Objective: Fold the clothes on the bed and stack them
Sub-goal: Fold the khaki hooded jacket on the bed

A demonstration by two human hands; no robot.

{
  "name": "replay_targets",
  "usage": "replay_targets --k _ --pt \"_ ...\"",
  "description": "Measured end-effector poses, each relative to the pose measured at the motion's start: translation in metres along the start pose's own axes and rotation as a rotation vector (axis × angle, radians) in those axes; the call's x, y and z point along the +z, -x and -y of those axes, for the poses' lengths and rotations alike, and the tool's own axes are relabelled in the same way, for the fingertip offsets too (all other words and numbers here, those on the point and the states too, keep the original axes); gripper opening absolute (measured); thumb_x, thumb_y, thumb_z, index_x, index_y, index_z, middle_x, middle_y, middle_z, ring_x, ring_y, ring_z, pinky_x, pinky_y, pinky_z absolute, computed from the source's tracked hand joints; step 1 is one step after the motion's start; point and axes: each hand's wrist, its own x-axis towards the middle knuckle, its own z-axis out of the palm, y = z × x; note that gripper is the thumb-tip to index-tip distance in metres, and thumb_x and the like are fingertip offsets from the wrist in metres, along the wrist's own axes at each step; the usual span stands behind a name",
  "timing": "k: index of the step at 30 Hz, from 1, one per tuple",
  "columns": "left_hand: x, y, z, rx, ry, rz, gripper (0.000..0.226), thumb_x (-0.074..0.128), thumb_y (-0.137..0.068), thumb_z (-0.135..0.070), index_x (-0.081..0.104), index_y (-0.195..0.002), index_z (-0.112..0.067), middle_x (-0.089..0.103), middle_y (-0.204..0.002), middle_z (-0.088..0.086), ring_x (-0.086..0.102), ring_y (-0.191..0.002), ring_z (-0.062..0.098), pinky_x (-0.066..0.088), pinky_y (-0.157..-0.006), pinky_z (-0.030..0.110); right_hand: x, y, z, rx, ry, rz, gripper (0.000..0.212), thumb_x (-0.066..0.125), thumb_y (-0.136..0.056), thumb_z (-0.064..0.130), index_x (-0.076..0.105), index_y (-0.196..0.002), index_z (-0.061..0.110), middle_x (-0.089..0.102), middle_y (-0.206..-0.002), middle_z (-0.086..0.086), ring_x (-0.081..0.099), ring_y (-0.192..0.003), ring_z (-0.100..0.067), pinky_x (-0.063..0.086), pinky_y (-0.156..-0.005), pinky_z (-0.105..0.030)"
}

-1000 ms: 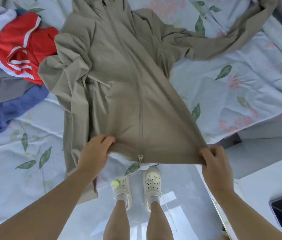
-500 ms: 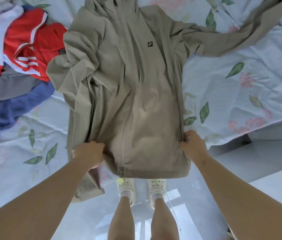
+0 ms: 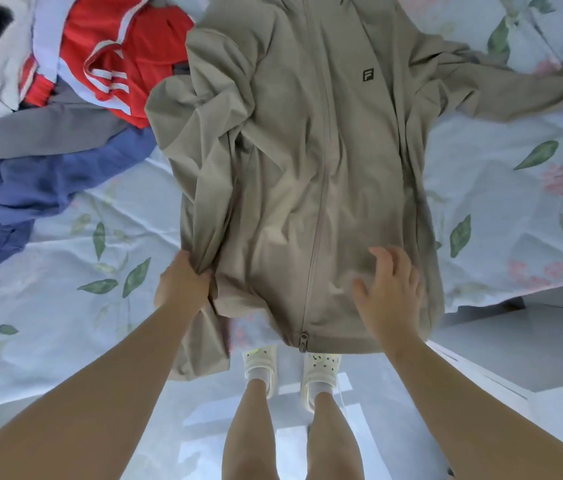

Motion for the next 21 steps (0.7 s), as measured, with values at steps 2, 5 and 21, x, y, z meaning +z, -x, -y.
replay_targets --k 2,5,21 --pt "-0.013 -0.008 0.008 0.052 0.101 -0.009 0.017 0.051 -0.092 -0.025 0.055 -0.091 -0.008 0.061 -0.085 0.014 0.056 -0.073 0.032 0.045 -0.059 0.03 0.005 0.002 0.012 -0.026 0.009 0.029 0.049 0.058 -0.088 0.025 0.043 -0.134 0.018 0.038 -0.139 -0.008 0.038 -0.122 -0.031 0.03 -0.099 -0.039" --pt "-0.047 -0.022 -0.003 -0.08 0.554 0.08 0.016 0.05 -0.092 -0.013 0.051 -0.077 -0.008 0.047 -0.069 0.01 0.045 -0.057 0.024 0.041 -0.041 0.019 0.006 0.001 0.025 -0.026 -0.049 0.093 0.047 0.056 -0.09 0.027 0.043 -0.134 0.018 0.044 -0.128 -0.011 0.046 -0.114 -0.031 0.037 -0.095 -0.039" --pt "-0.011 -0.014 0.004 0.283 -0.05 0.29 0.034 0.061 -0.086 -0.036 0.053 -0.118 -0.029 0.04 -0.139 0.003 0.037 -0.128 0.027 0.037 -0.105 0.043 0.017 0.021 0.064 -0.32 -0.087 0.259 0.074 0.043 -0.072 0.065 0.049 -0.133 0.024 0.049 -0.132 0.005 0.038 -0.126 -0.021 0.03 -0.103 -0.035"
